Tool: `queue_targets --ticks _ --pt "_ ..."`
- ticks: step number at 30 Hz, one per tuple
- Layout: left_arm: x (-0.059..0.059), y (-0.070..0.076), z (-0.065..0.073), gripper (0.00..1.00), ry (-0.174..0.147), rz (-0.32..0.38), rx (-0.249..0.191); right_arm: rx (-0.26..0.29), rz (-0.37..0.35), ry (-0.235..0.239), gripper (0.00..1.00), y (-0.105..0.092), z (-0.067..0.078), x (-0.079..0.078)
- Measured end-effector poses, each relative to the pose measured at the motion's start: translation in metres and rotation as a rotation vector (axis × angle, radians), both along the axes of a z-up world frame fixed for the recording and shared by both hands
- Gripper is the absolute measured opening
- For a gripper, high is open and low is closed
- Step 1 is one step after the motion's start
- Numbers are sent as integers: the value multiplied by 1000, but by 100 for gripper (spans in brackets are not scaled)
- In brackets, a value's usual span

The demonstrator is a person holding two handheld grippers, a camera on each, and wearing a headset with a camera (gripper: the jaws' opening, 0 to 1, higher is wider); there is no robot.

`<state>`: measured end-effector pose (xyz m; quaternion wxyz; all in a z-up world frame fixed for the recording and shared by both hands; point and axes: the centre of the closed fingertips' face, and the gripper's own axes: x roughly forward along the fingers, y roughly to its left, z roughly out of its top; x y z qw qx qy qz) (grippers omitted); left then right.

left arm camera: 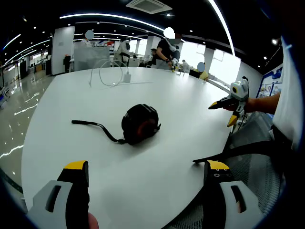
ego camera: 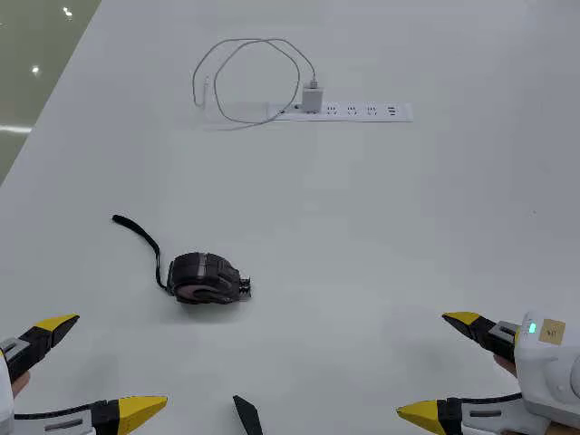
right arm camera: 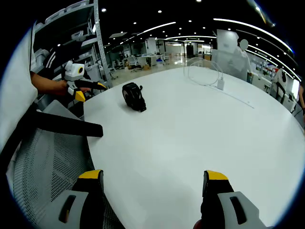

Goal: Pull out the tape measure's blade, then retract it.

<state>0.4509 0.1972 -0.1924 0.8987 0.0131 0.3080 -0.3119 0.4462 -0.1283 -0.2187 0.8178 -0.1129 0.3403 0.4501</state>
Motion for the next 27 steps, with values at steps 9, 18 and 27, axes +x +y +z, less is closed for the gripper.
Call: queue_targets --ticks 9,18,27 --pt "2 1 0 99 -1 3 1 1 -8 -5 84 -1 1 1" --pt "2 0 0 99 0 -1 0 4 -6 -7 84 0 2 2" --pt "9 0 1 99 -3 -9 2 2 5 -9 84 3 1 6"
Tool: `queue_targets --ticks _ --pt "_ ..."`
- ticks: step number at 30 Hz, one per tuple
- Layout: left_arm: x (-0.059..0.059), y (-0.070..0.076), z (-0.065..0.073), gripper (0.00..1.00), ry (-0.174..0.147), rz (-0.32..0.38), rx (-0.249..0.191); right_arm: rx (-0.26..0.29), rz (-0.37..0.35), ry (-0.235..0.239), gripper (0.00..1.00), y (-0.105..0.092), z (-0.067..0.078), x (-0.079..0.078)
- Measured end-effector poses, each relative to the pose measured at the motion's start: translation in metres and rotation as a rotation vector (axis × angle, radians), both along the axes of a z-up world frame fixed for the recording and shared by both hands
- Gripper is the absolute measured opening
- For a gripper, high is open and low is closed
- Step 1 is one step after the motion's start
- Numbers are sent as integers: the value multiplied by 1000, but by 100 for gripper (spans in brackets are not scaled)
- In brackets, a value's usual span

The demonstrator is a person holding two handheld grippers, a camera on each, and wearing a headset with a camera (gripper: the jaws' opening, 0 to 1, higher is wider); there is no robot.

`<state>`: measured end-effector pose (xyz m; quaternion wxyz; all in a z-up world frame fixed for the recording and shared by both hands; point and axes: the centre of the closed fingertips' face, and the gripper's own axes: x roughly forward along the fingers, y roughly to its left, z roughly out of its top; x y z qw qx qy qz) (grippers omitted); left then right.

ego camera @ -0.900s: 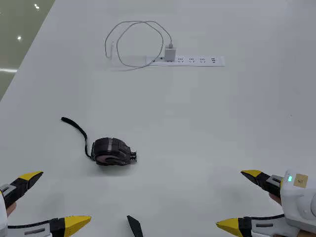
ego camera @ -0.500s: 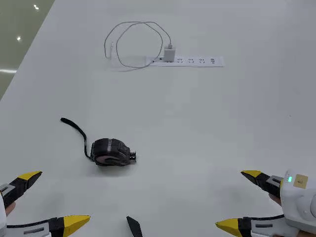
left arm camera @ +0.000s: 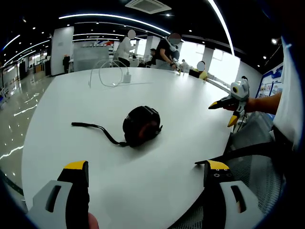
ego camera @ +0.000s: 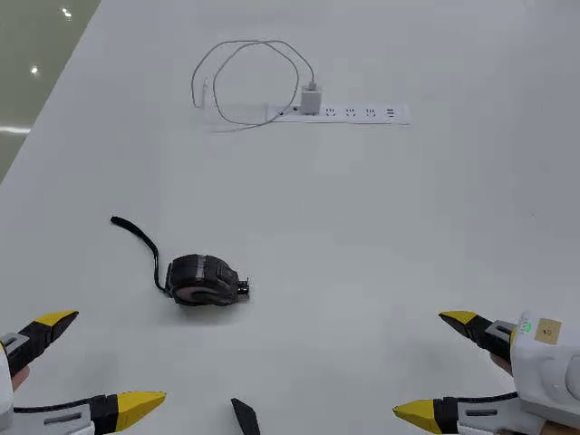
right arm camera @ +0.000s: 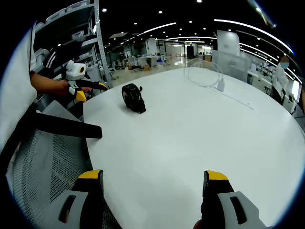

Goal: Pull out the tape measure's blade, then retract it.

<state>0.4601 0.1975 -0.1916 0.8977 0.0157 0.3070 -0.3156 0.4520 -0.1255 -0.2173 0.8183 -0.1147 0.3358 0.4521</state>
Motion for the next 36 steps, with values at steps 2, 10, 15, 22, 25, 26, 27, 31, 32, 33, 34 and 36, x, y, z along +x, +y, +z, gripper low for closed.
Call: queue_targets --ticks 2,10,15,22,25,26,27,31,32,33,34,36 --pt "2 0 1 99 -2 -5 2 0 3 -1 84 1 0 1" --pt "6 1 0 99 -5 -8 5 -2 12 2 84 2 0 3" --pt "11 -2 0 99 -8 -28 14 -7 29 -1 84 6 -1 8" --pt "19 -4 0 99 -12 -65 29 -28 74 -10 84 12 0 17" --pt "22 -5 1 99 -13 -77 33 -30 85 -11 84 13 0 22" --pt "24 -5 1 99 -11 -81 32 -33 91 -14 84 14 1 24" --pt "25 -5 1 99 -12 -84 34 -36 96 -14 84 14 1 25" --pt "30 -7 0 99 -17 -104 49 -46 119 -17 84 18 1 28" --pt "31 -7 0 99 -17 -110 53 -49 126 -16 84 19 0 29" --pt "32 -8 0 99 -17 -116 57 -52 132 -16 84 20 0 29" --pt "33 -9 0 99 -19 -123 60 -55 139 -17 84 21 0 31" --pt "35 -10 0 99 -18 -136 65 -57 150 -17 84 23 0 33"
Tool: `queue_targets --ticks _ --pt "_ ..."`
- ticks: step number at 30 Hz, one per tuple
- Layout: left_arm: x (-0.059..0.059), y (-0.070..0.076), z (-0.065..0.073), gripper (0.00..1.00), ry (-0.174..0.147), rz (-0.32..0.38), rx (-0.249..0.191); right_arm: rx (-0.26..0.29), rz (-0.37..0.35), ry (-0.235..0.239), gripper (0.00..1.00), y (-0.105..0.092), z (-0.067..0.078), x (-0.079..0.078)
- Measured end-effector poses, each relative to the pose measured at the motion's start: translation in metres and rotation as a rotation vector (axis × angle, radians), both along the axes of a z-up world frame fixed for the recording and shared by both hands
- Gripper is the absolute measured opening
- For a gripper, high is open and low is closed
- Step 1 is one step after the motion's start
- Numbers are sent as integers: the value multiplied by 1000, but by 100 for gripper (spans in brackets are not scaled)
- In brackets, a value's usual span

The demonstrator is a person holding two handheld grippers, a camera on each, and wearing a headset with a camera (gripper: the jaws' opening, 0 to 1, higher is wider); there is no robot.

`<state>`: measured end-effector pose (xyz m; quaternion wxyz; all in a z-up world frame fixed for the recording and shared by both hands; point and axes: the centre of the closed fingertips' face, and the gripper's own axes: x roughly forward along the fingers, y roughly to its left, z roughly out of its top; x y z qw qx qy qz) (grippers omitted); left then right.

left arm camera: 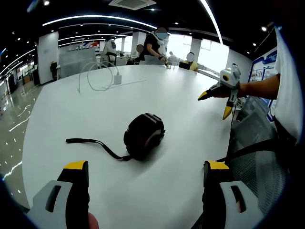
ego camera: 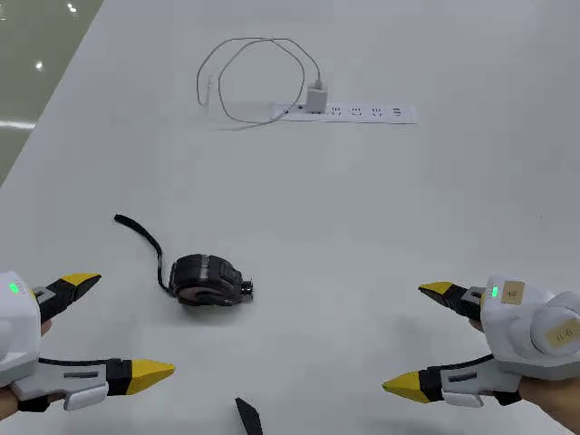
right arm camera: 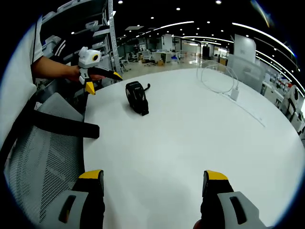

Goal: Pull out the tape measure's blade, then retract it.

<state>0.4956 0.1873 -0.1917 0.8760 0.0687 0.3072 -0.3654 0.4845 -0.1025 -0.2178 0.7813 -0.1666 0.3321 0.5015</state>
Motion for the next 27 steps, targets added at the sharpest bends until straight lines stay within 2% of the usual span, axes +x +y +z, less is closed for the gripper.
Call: queue_targets --ticks 11,27 --pt "6 -8 -5 99 11 -71 31 -15 54 6 83 8 -3 7" --pt "21 -15 -11 98 21 -150 67 -27 119 16 83 23 -10 17"
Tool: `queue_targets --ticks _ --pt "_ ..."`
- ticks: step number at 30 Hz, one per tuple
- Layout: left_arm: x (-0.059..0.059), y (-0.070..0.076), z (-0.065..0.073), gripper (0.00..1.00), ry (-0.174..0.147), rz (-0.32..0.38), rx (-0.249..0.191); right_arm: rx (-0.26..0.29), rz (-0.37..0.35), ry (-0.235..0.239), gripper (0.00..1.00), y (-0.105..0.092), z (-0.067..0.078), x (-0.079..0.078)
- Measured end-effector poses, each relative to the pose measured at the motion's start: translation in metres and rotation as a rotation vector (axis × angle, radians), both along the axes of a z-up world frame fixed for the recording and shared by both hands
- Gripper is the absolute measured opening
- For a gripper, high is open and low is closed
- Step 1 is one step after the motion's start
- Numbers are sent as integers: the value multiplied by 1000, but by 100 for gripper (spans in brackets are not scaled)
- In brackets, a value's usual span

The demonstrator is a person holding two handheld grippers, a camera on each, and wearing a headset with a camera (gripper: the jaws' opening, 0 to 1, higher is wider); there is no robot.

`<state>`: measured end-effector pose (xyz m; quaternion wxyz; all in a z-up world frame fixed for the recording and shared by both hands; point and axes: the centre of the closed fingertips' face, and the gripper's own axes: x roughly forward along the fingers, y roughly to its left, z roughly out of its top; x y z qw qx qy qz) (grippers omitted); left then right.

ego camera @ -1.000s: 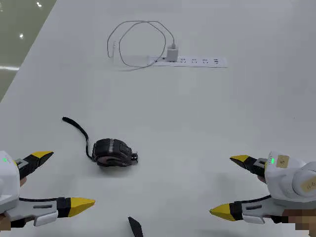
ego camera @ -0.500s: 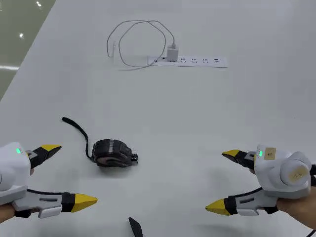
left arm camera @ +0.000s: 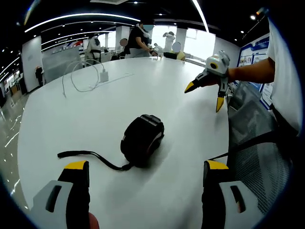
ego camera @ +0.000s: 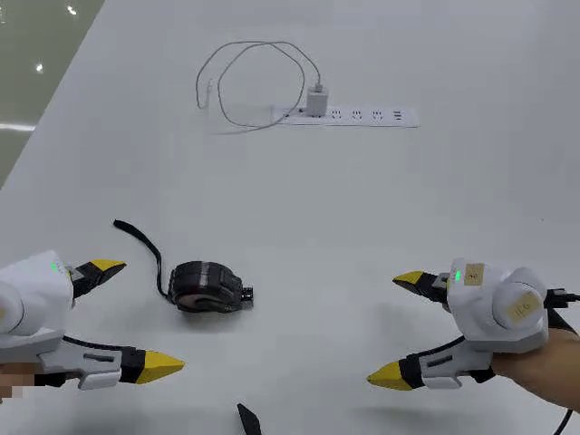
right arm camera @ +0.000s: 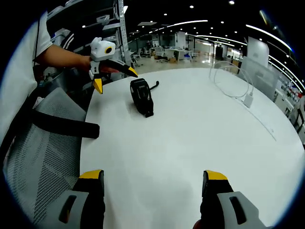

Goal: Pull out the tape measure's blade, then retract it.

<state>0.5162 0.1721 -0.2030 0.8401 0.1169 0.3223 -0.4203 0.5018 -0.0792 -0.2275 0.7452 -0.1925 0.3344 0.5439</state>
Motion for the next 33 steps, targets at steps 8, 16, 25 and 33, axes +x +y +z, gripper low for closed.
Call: queue_targets --ticks 8,16,25,33 --pt "7 -4 -3 96 0 -44 27 -13 34 3 83 6 -3 5" --pt "14 -8 -7 95 7 -86 52 -24 69 4 83 14 -5 11" --pt "20 -12 -12 92 13 -140 94 -42 111 3 83 18 -8 15" --pt "24 -15 -18 86 26 -185 130 -50 130 3 83 21 -8 18"
